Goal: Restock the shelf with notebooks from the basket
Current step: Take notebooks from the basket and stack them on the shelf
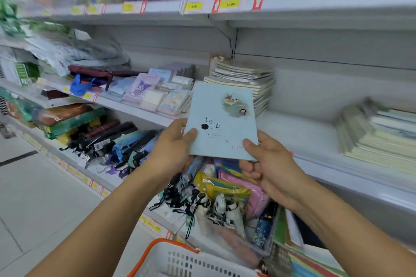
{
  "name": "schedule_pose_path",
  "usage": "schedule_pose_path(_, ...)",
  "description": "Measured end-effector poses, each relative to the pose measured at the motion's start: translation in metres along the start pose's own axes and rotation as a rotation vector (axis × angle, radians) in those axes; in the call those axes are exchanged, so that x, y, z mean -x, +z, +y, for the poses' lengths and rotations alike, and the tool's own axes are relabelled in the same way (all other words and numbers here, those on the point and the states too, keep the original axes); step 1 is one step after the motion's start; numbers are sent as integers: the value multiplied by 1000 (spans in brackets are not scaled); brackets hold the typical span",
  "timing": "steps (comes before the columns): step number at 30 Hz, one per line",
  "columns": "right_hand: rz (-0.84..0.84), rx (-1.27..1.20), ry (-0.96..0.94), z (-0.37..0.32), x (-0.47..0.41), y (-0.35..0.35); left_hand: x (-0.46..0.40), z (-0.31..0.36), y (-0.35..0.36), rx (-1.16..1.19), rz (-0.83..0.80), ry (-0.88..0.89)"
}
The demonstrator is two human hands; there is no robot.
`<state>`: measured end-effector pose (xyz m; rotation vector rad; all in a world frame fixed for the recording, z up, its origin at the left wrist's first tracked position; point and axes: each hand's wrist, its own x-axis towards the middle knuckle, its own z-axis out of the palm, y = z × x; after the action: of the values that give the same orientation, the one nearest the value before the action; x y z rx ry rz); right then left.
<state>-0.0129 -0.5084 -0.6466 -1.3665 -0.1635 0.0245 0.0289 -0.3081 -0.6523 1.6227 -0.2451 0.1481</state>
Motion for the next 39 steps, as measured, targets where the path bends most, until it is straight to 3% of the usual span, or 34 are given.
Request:
schedule_pose_path(3, -23, 38, -48, -9, -4, 6, -3, 17, -4, 132, -33, 58)
schedule_pose_path(6, 40, -72, -113, -32, -31, 8, -7, 39, -13, 331, -89, 51)
schedule_pose_path(11, 261, -234, -48, -108, -141, 4, -19, 52, -27, 348, 105, 47)
schedule_pose_path(18, 342, 622, 84, -140, -223, -27, -22, 40, -18, 336, 126, -37)
schedule_pose_path(23, 378, 1055, 74, -142, -238, -37, -23, 28, -15, 285, 132, -60)
schedule_pose_path(26, 473, 1231, -71, -129, -239, -43, -21, 22, -12, 244, 128, -84)
schedule_pose_path(29, 536, 1274, -359, -105, -215, -42, -16, 15, -8, 160, 87, -112)
schedule_pose_path(32, 653, 1121, -717, -55, -162, -34, -9, 1, -4, -11, 29, -146)
schedule_pose_path(34, 542, 982, -857, 14, -112, -25, -2, -18, -3, -197, -58, -208)
schedule_pose_path(35, 442, 967, -818, 57, -84, -21, 3, -28, -2, -323, -140, -255)
schedule_pose_path(37, 112, 1011, -547, 145, -32, -17, 15, -49, -1, -602, -405, -391)
schedule_pose_path(39, -359, 1139, -67, 223, 12, -28, 28, -70, 0, -893, -745, -538)
